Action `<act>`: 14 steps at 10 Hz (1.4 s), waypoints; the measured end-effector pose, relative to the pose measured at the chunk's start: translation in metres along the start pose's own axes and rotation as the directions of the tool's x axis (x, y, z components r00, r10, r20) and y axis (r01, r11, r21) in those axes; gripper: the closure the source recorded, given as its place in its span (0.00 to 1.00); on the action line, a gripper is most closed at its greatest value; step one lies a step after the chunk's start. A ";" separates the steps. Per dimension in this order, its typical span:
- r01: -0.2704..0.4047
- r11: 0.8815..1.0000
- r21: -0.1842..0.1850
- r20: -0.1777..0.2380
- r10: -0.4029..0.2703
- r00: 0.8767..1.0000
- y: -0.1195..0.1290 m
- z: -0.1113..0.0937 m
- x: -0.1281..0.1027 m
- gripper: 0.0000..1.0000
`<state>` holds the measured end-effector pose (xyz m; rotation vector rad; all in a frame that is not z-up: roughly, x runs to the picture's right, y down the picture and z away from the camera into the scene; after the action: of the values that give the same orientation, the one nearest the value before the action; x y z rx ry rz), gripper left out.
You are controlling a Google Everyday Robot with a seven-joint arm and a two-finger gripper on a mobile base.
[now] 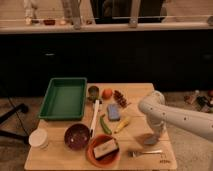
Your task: Wipe table surface with towel
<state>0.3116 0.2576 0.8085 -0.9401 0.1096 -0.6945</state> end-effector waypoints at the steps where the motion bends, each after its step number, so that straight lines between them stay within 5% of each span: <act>1: -0.048 0.999 0.001 -0.051 0.048 0.998 -0.002 0.002 0.005 1.00; 3: -0.154 0.986 0.060 -0.117 0.160 0.980 -0.014 0.000 0.011 1.00; 5: -0.184 0.977 0.108 -0.124 0.197 0.973 -0.022 -0.004 0.010 1.00; 8: -0.177 0.970 0.168 -0.020 0.183 0.983 -0.036 -0.007 0.001 1.00; 13: -0.087 0.983 0.163 0.133 0.066 0.989 -0.034 0.000 -0.013 1.00; 14: -0.083 0.983 0.163 0.138 0.061 0.989 -0.033 0.001 -0.014 1.00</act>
<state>0.2843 0.2530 0.8319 -0.8132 -0.0319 -0.5636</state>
